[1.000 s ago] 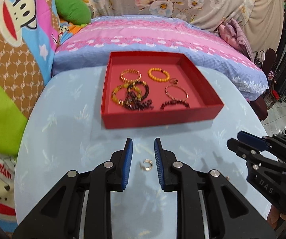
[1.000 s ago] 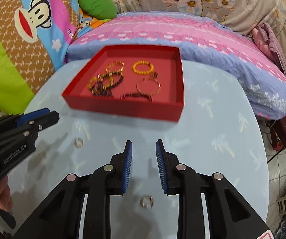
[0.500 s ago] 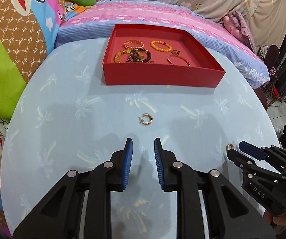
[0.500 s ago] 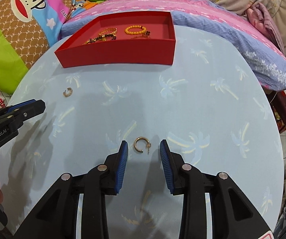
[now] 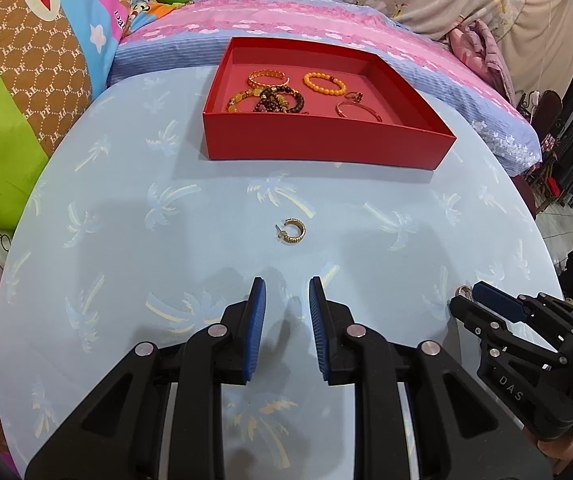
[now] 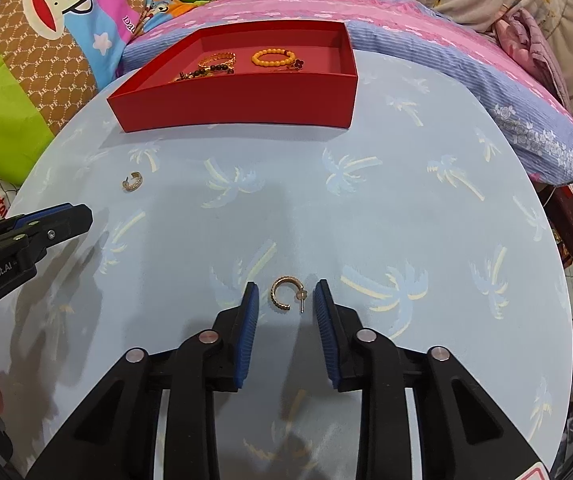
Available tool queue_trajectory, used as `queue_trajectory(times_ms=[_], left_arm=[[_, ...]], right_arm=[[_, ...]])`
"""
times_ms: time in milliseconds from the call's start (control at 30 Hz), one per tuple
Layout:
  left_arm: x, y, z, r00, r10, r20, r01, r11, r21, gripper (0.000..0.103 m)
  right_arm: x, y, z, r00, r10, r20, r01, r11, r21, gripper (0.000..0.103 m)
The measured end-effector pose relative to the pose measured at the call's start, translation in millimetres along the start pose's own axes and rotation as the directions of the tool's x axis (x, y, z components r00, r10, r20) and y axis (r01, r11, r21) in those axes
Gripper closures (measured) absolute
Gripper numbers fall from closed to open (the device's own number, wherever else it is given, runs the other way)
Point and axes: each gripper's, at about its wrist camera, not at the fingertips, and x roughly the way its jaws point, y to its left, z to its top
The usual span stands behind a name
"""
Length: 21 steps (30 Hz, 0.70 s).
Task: Organize jewelry
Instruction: 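Close the right tool on the larger gold hoop earring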
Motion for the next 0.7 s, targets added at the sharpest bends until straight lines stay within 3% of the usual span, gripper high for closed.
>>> queue_trajectory(times_ms=[67,300,433,700], left_arm=[[1.5,0.9,1.4,1.000,-0.001,-0.003,0.001,1.000,-0.004,0.081],[7.4,3.1,12.2,1.000,-0.007,-0.004,0.007,1.000,-0.020,0.081],[15.6,0.2,19.9,1.000,-0.014,-0.009,0.014,1.000,-0.018,0.075],[38.2,-9.1,28.7,0.999,-0.012,-0.030,0.012,1.000,0.003,0.077]], right_arm=[[0.2,0.2,0.7,1.000,0.005,-0.002,-0.005,1.000,0.000,0.086],[0.2,-0.7,3.8,1.000,0.014,-0.003,-0.014,1.000,0.010,0.086],[0.7,-2.9,5.6,0.999,0.032,-0.008,-0.032,0.999,0.029,0.086],[0.6,-5.8,12.0,0.999,0.048,-0.003,-0.048,0.998,0.046,0.086]])
